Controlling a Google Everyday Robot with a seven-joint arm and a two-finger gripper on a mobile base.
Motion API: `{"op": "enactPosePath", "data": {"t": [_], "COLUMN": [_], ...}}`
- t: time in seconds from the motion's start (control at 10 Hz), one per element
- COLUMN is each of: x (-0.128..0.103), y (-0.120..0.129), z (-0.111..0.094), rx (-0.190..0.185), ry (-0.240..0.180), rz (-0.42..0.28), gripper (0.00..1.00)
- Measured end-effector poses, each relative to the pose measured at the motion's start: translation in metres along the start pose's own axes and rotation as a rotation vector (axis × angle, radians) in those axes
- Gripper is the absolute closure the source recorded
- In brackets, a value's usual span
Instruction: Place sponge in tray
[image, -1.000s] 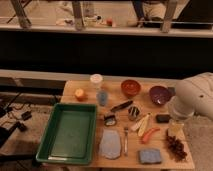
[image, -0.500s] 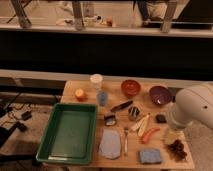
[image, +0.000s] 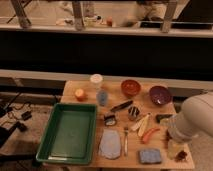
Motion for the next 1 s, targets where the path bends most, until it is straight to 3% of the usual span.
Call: {"op": "enactPosePath", "data": {"t": [0.1,1.0], "x": [0.0,0.0003], "y": [0.0081,0.0075], "z": [0.0003,-0.0006], "rx": [-0.019,-0.015], "ry": [-0.003,-0.003], "rz": [-0.009,-0.018], "gripper": [0.2,0.2]}}
